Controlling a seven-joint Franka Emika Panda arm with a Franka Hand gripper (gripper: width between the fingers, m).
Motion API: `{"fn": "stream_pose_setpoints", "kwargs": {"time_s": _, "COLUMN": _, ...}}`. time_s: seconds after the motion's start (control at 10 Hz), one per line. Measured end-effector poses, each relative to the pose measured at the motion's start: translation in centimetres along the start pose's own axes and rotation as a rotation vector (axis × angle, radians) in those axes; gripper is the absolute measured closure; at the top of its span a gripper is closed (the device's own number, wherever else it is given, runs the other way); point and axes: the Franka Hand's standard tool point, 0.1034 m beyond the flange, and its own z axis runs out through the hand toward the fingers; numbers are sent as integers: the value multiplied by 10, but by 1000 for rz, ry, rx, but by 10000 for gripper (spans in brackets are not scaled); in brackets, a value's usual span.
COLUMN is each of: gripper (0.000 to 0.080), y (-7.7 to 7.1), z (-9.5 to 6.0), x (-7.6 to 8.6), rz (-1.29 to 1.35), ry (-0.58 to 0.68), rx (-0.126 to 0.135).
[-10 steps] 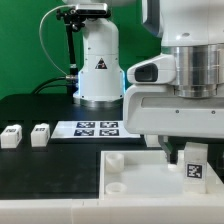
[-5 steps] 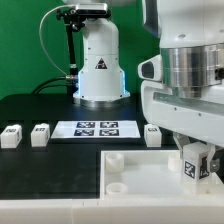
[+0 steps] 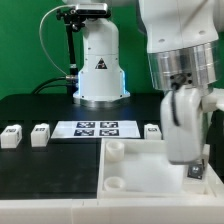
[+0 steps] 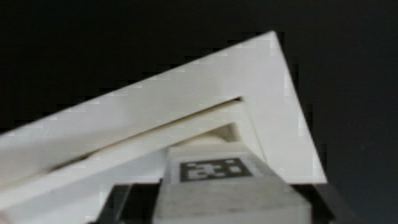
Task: Assemble one leg
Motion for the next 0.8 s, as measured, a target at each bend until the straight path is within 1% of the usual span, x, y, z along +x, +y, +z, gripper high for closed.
{"fn": "stream_pose_setpoints", "kwargs": {"time_s": 0.1, "gripper": 504, "y": 0, "z": -1, "x": 5, "rz": 53, "ry": 21, "rx": 1}}
{"fn": "stream_pose_setpoints", "kwargs": {"time_s": 0.3, "gripper": 499, "y": 0, "z": -2, "x": 6, "rz": 18, "ry": 40, "rx": 9}}
{"fn": "stream_pose_setpoints", "kwargs": {"time_s": 0.4, "gripper": 499, "y": 1, "z": 0, "x": 7, "rz": 11, "ry": 42, "rx": 6}}
{"fn": "stream_pose_setpoints", "kwargs": {"time_s": 0.5, "gripper": 287, "y": 2, "z": 0, "x": 4, "rz": 8, "ry": 40, "rx": 7}}
{"fn": "stream_pose_setpoints", "kwargs": {"time_s": 0.6, "gripper": 287, "y": 5, "z": -4, "x": -11, "rz": -11, "ry": 26, "rx": 18}}
{"fn": "stream_pose_setpoints", "kwargs": {"time_s": 0.7, "gripper": 178, "y": 8, "z": -16, "x": -26, "rz": -30, "ry": 10, "rx": 23}}
{"fn": "stream_pose_setpoints", "kwargs": {"time_s": 0.8, "gripper": 156, "y": 12, "z": -27, "x": -37, "rz": -43, "ry": -1, "rx": 14}}
